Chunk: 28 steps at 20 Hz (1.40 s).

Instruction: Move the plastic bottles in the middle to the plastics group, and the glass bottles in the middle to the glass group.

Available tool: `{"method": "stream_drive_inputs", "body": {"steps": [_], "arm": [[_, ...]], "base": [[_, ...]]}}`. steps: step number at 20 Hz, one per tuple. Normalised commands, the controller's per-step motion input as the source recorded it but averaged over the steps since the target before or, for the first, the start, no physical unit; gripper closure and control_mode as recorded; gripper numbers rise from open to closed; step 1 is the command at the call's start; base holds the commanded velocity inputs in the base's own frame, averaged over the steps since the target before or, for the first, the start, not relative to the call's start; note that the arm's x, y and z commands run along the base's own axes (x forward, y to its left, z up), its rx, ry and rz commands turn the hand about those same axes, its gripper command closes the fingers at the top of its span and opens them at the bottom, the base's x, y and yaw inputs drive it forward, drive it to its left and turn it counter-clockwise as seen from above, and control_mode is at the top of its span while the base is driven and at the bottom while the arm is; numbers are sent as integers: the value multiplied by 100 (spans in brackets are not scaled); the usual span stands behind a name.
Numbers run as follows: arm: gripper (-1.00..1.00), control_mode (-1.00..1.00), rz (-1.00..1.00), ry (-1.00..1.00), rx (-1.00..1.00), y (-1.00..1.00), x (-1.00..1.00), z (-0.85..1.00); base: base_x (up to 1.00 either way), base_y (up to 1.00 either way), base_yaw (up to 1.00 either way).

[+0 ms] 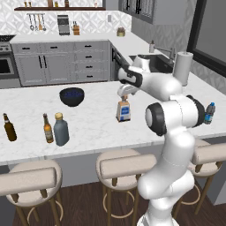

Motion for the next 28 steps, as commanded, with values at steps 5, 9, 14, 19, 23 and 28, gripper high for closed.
{"method": "stream_drive_inputs", "body": {"steps": [5,9,14,19,23,28], "arm": [[-100,-100,12,0,0,2,54,-16],[-100,-100,9,0,0,-13,44,-14],[-100,-100,4,0,0,0,36,-28],[-100,-100,0,0,-2,1,18,-29],[-100,-100,0,0,-1,1,1,-16],[-100,-100,0,0,0,9,-4,-7]], "base": [[0,0,0],[0,0,0],[0,0,0],[0,0,0],[0,0,0],[0,0,0]]}}
